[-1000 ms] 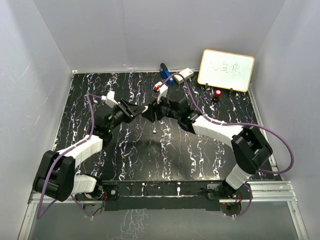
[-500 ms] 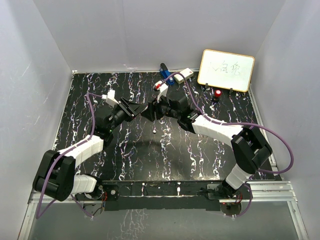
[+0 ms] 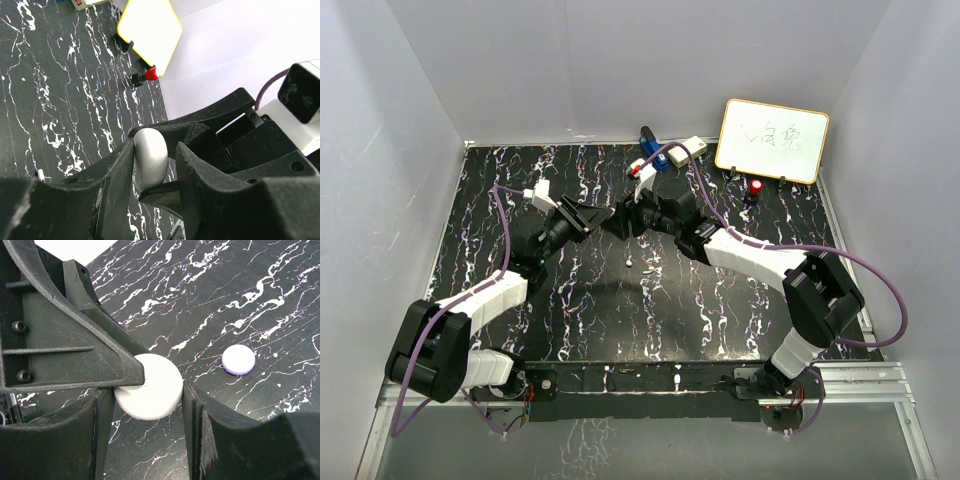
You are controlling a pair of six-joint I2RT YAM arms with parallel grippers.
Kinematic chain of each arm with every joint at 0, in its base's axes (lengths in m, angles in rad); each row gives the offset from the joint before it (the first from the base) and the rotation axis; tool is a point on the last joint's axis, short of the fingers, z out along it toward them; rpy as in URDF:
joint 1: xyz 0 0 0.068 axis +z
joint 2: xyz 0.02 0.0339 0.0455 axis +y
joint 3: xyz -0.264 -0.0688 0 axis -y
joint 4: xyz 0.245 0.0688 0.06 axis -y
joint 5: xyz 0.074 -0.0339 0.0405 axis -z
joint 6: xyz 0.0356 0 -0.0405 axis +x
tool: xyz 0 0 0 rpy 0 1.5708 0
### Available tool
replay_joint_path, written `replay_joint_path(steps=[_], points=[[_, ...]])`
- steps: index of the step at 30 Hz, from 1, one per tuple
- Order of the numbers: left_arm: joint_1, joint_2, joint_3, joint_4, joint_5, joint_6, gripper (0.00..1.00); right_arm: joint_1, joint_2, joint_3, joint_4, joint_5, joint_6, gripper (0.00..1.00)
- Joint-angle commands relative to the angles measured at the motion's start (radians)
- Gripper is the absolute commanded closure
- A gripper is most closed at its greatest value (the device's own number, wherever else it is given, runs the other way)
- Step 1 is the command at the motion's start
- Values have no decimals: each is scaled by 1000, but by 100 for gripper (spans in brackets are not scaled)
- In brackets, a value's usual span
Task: Insert the wireless bluetooth earbuds into the charging case
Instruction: Pick up the charging case at the center of the board.
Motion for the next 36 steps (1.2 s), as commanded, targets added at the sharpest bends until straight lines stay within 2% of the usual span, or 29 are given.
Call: replay_joint_path(steps=[1,4,7,12,15,16,18,20,24,30,36], points=[[-8,-18,12,43,-15,11,65,-5,9,55,53,-16,13,100],[-7,-20,7,47,-19,10,69,-5,8,55,53,-20,15,100],[-8,-19,6,52,-20,10,77,-5,9,55,53,-19,15,100],[-11,-18,9,55,-22,10,100,-6,10,52,56,-21,19,100],[-13,-16,10,55,-24,10,100,-5,8,51,56,-19,20,100],[-14,-16,9,56,-26,10,100,-6,7,52,55,-21,22,94],[-14,-19,7,52,-33,10,100,-6,7,55,55,-22,23,72],[-14,-26,6,35,-49,8,100,-5,3,55,52,-20,22,54],[-14,-37,10,1,-79,10,100,-11,-18,41,50,-12,22,26],[-14,-24,35,-44,-112,13,100,-50,-120,-28,33,8,33,12],[-11,28,53,15,-104,-37,100,-112,-234,-109,-19,100,71,3]])
